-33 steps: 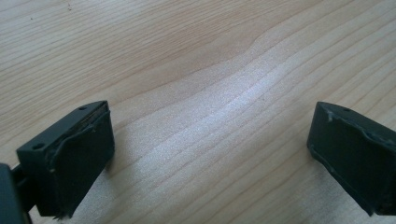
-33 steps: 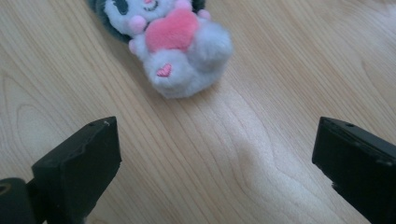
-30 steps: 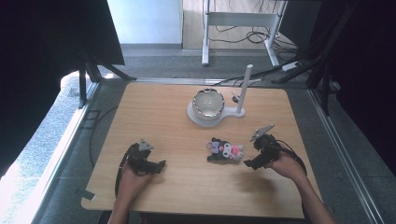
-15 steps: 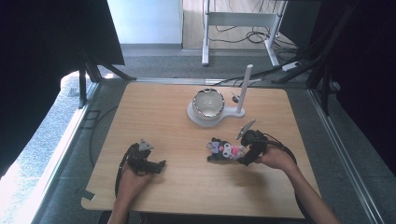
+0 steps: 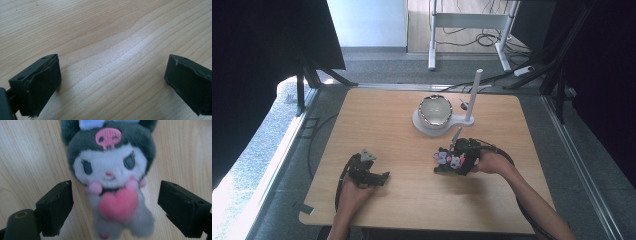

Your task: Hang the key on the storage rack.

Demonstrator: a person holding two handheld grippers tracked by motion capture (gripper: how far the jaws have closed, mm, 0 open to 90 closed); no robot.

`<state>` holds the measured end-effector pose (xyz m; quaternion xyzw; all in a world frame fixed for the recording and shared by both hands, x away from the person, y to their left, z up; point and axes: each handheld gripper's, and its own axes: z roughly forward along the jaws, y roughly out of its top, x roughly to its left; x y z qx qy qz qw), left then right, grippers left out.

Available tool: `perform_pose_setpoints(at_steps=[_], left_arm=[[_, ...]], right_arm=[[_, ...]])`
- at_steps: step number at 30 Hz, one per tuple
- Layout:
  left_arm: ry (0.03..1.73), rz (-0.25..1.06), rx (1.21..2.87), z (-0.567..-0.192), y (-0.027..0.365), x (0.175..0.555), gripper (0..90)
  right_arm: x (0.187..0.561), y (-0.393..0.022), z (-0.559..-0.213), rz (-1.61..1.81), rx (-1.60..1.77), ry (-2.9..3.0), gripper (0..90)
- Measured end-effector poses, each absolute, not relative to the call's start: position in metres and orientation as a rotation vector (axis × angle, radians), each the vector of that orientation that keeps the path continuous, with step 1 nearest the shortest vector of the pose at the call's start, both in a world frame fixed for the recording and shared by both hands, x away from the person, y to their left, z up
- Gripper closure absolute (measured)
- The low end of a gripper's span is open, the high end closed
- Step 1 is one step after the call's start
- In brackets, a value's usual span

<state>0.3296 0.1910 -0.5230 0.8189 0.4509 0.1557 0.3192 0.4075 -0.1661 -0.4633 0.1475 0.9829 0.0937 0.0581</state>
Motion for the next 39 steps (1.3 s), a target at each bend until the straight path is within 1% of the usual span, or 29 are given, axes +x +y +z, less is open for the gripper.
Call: perform_pose_setpoints(at_steps=[2, 5, 7, 8, 9, 13, 19, 31, 39], left_arm=[[1.186, 0.41, 2.154, -0.523, 0.191, 0.33, 0.6], [1.185, 0.409, 2.154, -0.523, 0.191, 0.33, 0.6], [1.185, 0.409, 2.154, -0.523, 0.191, 0.33, 0.6], [1.185, 0.409, 2.154, -0.523, 0.191, 0.33, 0.6], [1.185, 0.409, 2.155, -0.523, 0.191, 0.33, 0.6], [1.183, 0.409, 2.159, -0.523, 0.191, 0.33, 0.6], [1.183, 0.409, 2.159, -0.523, 0.191, 0.33, 0.6], [1.185, 0.409, 2.158, -0.523, 0.191, 0.33, 0.6], [1.184, 0.41, 2.159, -0.523, 0.191, 0.33, 0.6]], right_arm=[[0.41, -0.161, -0.466, 0.261, 0.414, 2.995, 14.1], [0.413, -0.152, -0.473, 0.199, 0.385, 3.013, 20.8], [0.414, -0.15, -0.476, 0.178, 0.36, 3.017, 27.5], [0.414, -0.15, -0.476, 0.178, 0.36, 3.017, 27.5], [0.414, -0.149, -0.477, 0.17, 0.359, 3.033, 31.3], [0.414, -0.15, -0.476, 0.178, 0.379, 3.026, 35.6], [0.416, -0.158, -0.467, 0.223, 0.43, 3.035, 36.2], [0.423, -0.189, -0.424, 0.28, 0.54, 3.033, 36.1], [0.429, -0.205, -0.402, 0.298, 0.621, 3.023, 36.1]])
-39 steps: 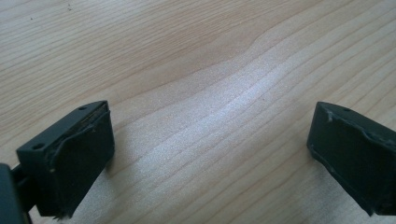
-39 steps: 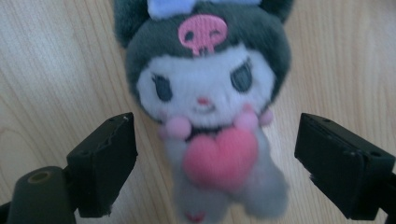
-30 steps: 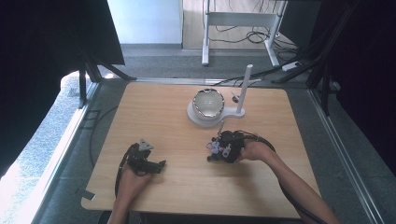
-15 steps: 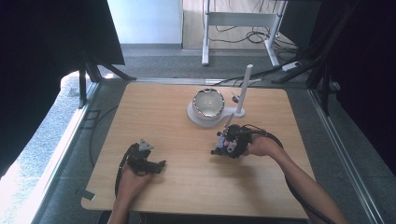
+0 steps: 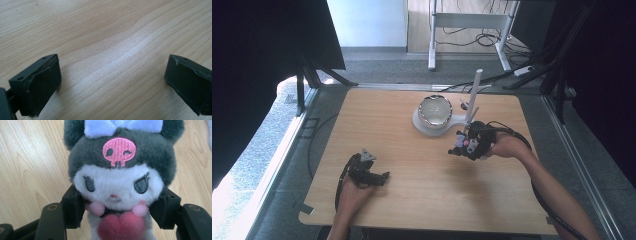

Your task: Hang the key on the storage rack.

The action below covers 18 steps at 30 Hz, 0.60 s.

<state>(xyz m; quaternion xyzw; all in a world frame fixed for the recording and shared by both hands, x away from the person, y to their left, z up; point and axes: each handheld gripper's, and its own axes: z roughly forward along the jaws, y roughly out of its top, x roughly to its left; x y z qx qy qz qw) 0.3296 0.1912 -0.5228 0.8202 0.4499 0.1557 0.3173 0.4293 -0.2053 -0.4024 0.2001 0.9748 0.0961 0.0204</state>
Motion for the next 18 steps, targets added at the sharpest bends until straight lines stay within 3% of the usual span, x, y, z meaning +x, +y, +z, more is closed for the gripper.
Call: perform_pose_setpoints(at_steps=[18], left_arm=[[1.184, 0.412, 2.155, -0.523, 0.191, 0.33, 0.6]], right_arm=[[0.445, -0.238, -0.358, 0.321, 0.755, 2.968, 36.5]])
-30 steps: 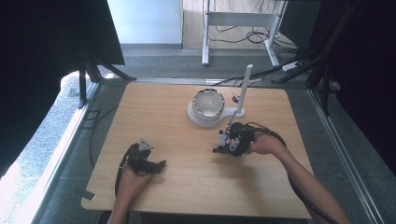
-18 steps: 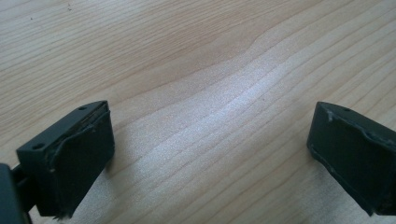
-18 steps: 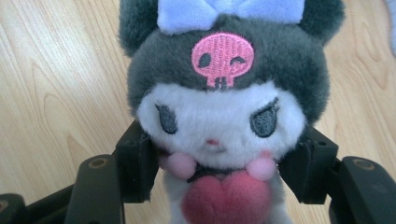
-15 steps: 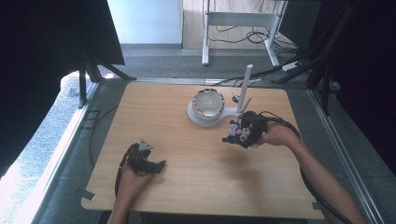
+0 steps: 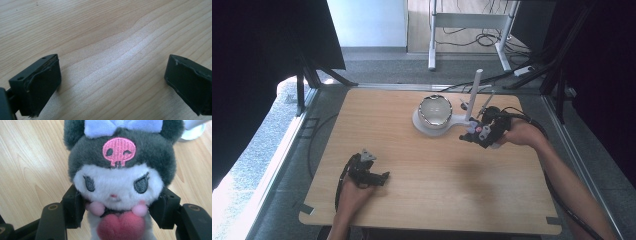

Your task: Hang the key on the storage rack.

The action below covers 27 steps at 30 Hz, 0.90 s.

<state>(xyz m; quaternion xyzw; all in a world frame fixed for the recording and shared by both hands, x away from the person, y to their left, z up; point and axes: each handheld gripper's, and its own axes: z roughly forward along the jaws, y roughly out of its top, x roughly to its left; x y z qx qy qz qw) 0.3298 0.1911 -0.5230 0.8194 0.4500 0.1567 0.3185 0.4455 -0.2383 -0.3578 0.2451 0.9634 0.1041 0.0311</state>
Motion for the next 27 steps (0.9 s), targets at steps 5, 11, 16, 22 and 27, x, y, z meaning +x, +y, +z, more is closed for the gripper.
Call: perform_pose_setpoints(at_steps=[5, 11, 16, 22, 27], left_arm=[[1.183, 0.412, 2.156, -0.523, 0.191, 0.33, 0.6], [1.183, 0.412, 2.155, -0.523, 0.191, 0.33, 0.6], [1.183, 0.411, 2.155, -0.523, 0.191, 0.33, 0.6], [1.183, 0.411, 2.155, -0.523, 0.191, 0.33, 0.6], [1.184, 0.407, 2.158, -0.523, 0.191, 0.33, 0.6]], right_arm=[[0.452, -0.25, -0.347, 0.333, 0.797, 2.942, 36.5], [0.459, -0.261, -0.337, 0.34, 0.843, 2.909, 36.5], [0.464, -0.268, -0.328, 0.338, 0.884, 2.882, 36.5], [0.47, -0.275, -0.318, 0.347, 0.924, 2.859, 36.5], [0.479, -0.283, -0.308, 0.356, 0.962, 2.825, 36.5]])
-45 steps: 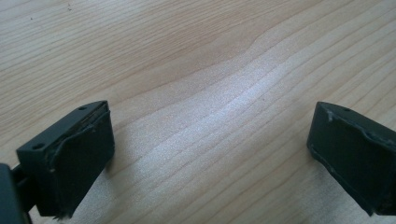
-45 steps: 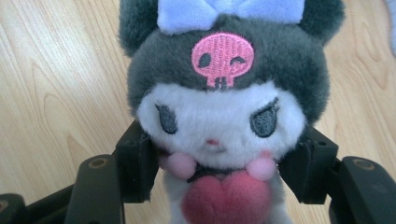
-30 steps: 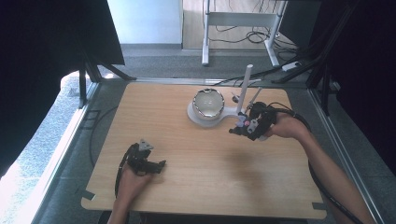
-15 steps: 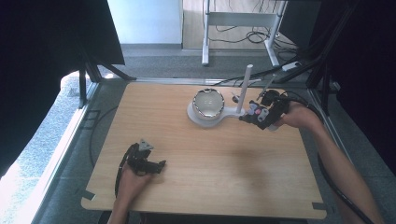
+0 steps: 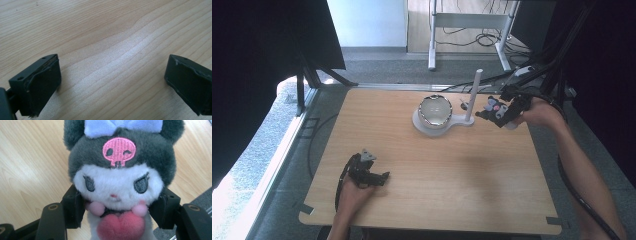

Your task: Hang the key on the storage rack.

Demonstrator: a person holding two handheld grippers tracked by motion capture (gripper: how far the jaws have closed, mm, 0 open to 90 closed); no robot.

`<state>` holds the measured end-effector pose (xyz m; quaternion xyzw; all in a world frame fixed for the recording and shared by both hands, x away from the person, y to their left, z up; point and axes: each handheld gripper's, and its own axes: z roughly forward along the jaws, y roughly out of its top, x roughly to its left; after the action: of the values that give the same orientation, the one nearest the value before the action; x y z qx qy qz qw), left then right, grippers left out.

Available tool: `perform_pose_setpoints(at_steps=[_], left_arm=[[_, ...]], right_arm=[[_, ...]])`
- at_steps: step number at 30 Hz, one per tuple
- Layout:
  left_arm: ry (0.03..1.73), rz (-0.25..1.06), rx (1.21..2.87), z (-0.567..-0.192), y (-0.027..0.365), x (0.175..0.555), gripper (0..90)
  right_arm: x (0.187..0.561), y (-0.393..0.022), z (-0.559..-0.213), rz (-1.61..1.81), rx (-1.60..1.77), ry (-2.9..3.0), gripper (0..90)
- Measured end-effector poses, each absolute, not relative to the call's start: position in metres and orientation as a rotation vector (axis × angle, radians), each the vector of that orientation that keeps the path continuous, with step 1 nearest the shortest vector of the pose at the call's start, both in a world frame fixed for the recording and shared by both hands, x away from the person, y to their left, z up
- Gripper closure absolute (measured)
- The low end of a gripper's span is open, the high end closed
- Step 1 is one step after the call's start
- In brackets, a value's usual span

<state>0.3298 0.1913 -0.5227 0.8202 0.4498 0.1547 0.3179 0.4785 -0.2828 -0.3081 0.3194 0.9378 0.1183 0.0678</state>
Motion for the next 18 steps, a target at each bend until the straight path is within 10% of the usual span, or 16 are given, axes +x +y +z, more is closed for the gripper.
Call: perform_pose_setpoints(at_steps=[18], left_arm=[[1.179, 0.406, 2.164, -0.522, 0.192, 0.33, 0.6]], right_arm=[[0.513, -0.301, -0.275, 0.426, 1.071, 2.724, 36.6]])
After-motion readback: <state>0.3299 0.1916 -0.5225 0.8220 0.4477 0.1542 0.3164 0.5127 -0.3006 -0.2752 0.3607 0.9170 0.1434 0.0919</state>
